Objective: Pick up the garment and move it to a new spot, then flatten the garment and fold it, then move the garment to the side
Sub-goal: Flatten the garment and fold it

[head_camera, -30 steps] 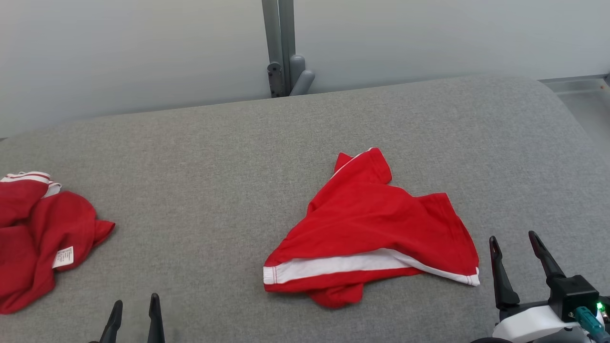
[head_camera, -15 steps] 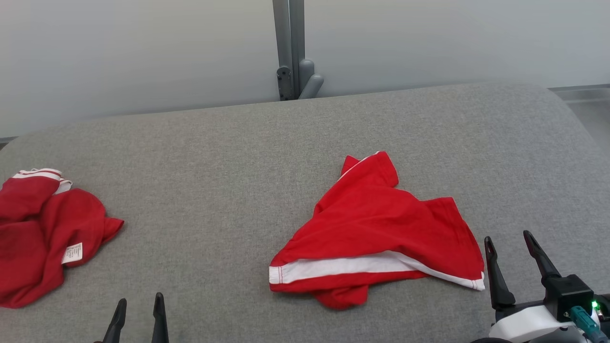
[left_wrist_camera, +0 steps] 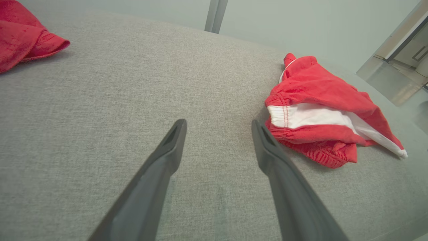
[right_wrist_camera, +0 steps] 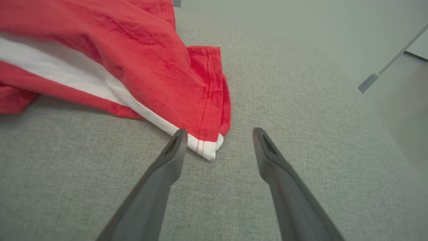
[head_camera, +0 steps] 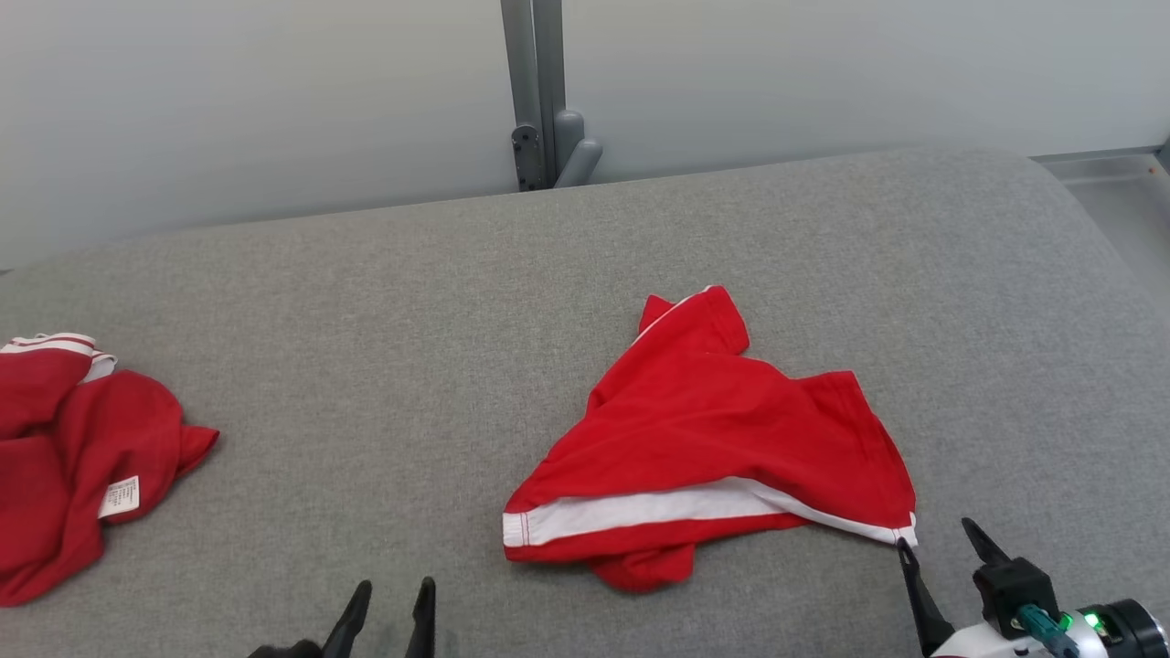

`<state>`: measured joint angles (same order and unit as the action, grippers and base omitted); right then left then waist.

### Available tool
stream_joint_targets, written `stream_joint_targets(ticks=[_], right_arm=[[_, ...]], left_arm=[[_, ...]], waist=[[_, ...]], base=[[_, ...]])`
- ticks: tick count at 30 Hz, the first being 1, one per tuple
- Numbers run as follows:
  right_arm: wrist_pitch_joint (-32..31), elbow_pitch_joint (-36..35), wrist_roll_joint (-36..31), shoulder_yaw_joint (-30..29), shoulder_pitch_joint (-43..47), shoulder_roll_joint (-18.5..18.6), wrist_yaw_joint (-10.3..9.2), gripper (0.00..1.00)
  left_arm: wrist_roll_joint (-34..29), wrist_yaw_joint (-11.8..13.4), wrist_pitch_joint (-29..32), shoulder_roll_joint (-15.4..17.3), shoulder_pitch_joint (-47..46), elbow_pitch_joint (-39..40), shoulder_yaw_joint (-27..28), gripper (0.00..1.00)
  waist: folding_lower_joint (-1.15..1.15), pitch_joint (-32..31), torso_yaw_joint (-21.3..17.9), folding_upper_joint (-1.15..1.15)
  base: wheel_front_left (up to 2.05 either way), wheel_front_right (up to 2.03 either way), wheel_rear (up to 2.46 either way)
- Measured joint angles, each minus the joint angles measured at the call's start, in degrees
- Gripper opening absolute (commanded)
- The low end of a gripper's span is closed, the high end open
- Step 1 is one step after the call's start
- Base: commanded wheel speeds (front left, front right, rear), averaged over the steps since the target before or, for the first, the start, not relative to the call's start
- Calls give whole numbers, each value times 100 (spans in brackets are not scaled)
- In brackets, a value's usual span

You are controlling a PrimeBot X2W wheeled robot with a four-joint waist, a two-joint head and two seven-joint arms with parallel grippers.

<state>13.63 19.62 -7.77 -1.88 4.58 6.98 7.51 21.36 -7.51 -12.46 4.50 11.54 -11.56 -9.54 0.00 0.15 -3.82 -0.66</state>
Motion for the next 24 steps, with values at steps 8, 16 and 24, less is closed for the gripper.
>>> stream_joint_targets(ticks=[8, 16, 24], right_arm=[[-505, 844, -10, 396, -680, 51, 1, 100], [-387, 1213, 107, 558, -962, 97, 1, 100], [-185, 1456, 113, 635, -1187, 79, 1, 100]], left_arm=[[575, 0, 844, 177, -638, -145, -791, 100], [970, -1, 946, 286, -944, -189, -1078, 100], [1543, -1, 1080, 404, -1143, -267, -1428, 100]], waist=[[0, 305, -87, 0], [0, 465, -151, 0], [0, 537, -214, 0]], base=[[0, 0, 0], [0, 0, 0], [0, 0, 0]])
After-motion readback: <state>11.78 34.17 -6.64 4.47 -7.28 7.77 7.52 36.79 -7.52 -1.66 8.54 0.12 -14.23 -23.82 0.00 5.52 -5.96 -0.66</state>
